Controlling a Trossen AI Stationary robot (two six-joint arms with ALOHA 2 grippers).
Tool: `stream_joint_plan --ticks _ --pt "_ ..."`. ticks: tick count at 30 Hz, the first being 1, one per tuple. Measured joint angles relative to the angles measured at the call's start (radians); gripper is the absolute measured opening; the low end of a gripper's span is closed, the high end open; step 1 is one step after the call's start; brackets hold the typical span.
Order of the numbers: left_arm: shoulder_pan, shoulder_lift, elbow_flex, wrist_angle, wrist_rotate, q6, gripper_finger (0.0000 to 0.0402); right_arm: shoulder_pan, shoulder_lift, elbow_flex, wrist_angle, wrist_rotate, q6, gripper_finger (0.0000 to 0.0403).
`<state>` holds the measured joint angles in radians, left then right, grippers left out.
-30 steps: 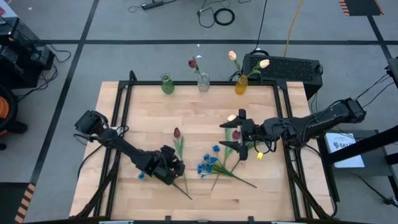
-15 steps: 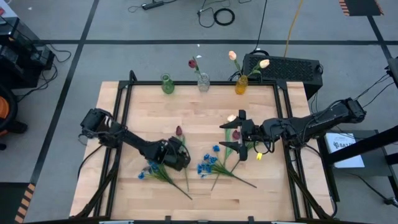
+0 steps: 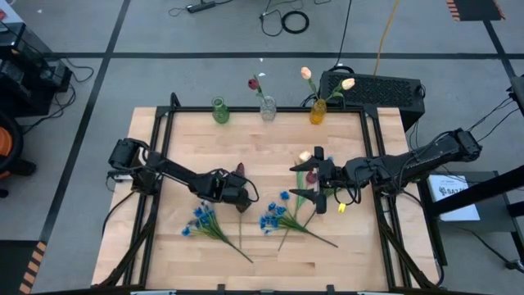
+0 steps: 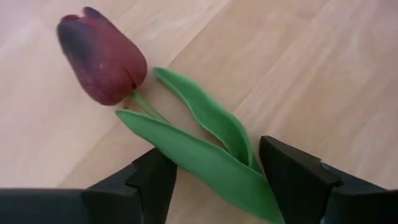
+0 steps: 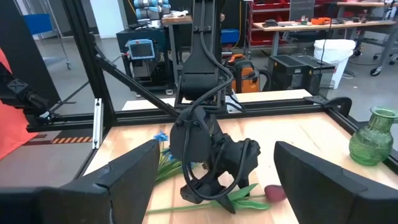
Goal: Sort flowers into vase by color
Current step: Put the left red tulip into the transparent vase
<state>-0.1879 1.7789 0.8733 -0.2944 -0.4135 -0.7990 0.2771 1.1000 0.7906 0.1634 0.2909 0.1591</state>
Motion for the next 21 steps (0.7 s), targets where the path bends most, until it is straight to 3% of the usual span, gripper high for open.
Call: stream_joint_plan --ticks 9,16,21 --pt "-0.002 0.002 0.084 -0.07 0.02 0.148 0.0237 0.0 0.0 0.0 0.0 0.0 -0.014 0.0309" --pt "-0.033 0.0 0.207 -0.358 0.042 -0.037 0.0237 0.0 0.0 0.0 -0.007 0.0 -0.014 0.0309" --pt "-0.103 -0.001 0.214 -0.366 0.091 -0.255 0.0237 0.0 0.0 0.0 -0.02 0.0 -0.013 0.0309"
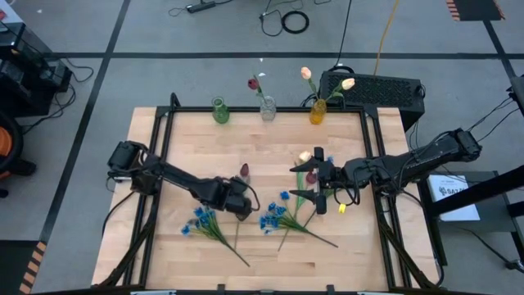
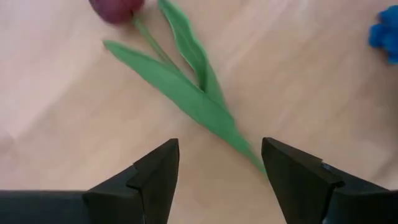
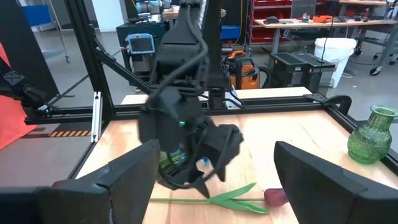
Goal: Sort flowers into vase by color
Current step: Put the left red tulip into the transparent vase
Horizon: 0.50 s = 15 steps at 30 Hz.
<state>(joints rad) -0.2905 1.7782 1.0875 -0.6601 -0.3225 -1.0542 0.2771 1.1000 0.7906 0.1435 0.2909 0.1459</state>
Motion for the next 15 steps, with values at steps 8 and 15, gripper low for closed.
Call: stream_joint_plan --ticks 8,15 --pt "-0.095 0.016 0.002 0.071 -0.069 -0.144 0.0237 0.0 0.0 0.0 -0.008 0.0 0.023 0.0309" --pt "-0.096 0.081 0.001 0.106 -0.093 -0.145 0.0237 0.0 0.0 0.0 -0.007 0.0 0.025 0.0309"
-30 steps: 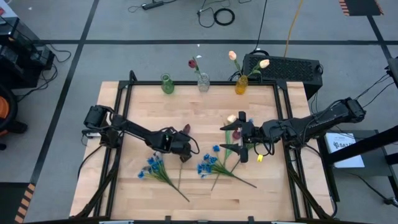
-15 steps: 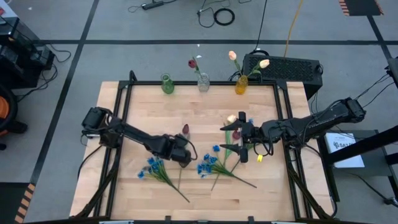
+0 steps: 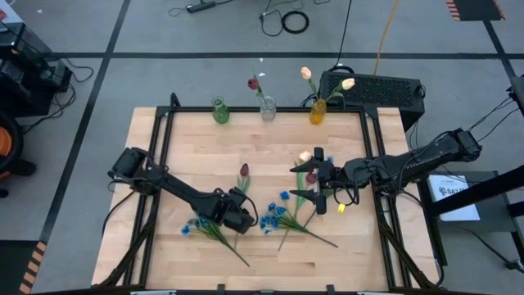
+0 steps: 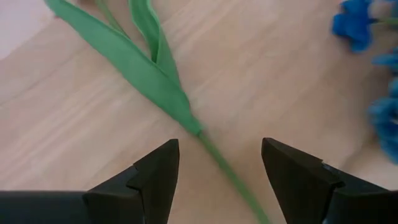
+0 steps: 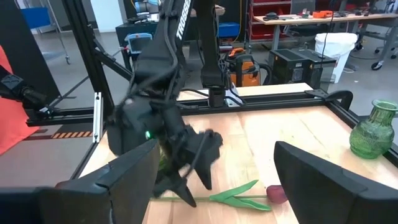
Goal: Sort flowers into vase by color
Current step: Put the left red tulip into the transparent vase
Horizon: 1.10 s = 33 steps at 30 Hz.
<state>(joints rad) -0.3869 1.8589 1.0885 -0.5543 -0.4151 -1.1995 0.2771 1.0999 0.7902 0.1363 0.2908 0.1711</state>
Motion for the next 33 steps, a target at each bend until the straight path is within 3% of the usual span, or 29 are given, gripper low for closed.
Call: stream_joint_plan --ticks 6,19,28,33 --pt "0.018 0.046 0.005 0.009 0.019 0.005 0.0203 0.0 0.0 0.0 -0.006 0.0 -0.007 0.0309" --pt "0.021 0.044 0.023 -0.009 0.065 0.106 0.0012 0.0 0.0 0.0 -0.007 0.0 -0.018 0.0309" --pt "0.042 0.001 0.018 -0.066 0.016 0.164 0.0006 0.0 0.0 0.0 -0.015 0.0 -0.018 0.0309" --pt "0.073 -0.096 0.02 -0.199 -0.109 0.169 0.0005 0.0 0.0 0.0 -0.034 0.0 -0.026 0.0309"
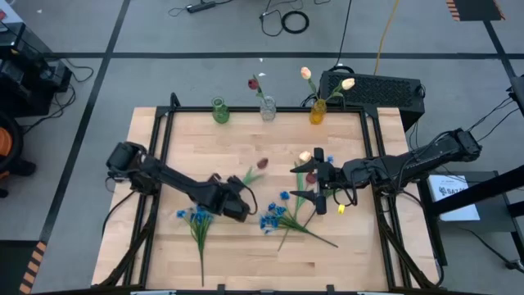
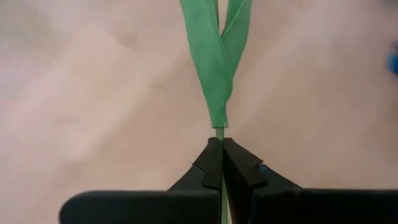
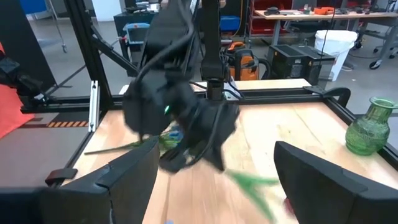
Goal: Sort flowers into vase by color
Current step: Put the left red tulip into the transparent vase
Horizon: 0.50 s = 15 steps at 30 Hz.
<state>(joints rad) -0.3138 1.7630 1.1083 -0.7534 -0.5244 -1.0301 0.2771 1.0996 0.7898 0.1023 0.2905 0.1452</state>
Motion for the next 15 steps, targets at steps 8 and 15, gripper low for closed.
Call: stream_joint_plan --ticks 8,15 --pt "0.016 -0.195 0.0 -0.016 -0.193 0.117 0.0004 0.0 0.0 0.0 -0.035 -0.004 -0.016 0.0309" --pt "-0.008 -0.365 0.001 0.208 -0.348 0.393 0.0004 -0.001 0.091 -0.014 0.099 -0.036 -0.054 0.0309"
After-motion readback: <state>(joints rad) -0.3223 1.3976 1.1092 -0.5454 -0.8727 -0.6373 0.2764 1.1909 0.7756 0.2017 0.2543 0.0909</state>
